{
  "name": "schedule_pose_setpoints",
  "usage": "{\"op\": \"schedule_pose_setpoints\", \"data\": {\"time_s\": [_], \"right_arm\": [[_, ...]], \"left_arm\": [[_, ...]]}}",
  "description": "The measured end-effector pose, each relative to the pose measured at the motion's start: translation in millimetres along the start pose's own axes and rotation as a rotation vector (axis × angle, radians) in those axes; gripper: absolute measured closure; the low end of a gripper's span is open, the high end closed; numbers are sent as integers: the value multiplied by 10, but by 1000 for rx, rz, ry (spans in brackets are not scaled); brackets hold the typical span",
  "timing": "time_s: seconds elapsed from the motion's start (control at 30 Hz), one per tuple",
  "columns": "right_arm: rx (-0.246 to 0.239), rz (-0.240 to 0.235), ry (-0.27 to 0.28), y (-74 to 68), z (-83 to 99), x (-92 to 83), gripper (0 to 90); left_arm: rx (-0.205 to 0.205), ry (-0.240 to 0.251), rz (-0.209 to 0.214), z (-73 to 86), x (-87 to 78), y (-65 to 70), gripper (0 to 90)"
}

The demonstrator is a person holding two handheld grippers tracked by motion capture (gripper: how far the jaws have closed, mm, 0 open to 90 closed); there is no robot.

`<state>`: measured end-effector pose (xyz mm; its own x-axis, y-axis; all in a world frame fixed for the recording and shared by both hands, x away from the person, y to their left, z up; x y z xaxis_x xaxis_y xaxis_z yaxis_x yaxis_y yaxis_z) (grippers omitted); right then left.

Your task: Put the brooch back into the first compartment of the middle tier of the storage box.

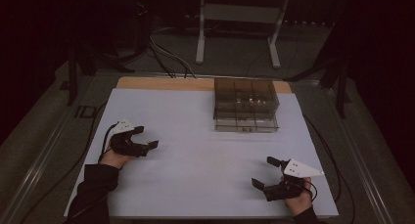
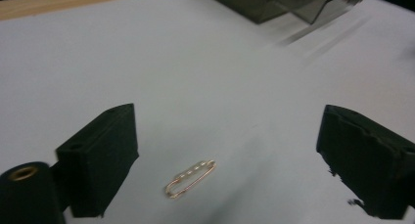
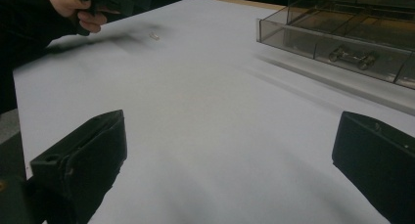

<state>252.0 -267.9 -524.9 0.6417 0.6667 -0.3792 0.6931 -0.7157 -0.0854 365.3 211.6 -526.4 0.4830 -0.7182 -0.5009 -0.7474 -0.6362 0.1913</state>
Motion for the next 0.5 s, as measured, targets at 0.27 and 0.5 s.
{"op": "schedule_pose_setpoints", "data": {"time_s": [0.27, 0.5], "right_arm": [[6, -5, -7, 1, 9, 11, 0], [6, -2, -5, 2, 7, 9, 0]], "left_arm": [[-17, -62, -8, 56, 63, -67, 205], [-10, -125, -55, 76, 145, -111, 286]]}}
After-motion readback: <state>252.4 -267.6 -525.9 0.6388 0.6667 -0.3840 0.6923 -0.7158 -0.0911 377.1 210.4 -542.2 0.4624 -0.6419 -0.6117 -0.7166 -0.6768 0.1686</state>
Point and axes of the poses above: each handheld gripper's, and its own axes: x roughly forward along the jaws, z roughly out of its underside, y roughly to its right, the point moved 3 cm from there along x, roughly forward along the jaws, and after that the axes turned 6 degrees about z, right-handed, at the moved point
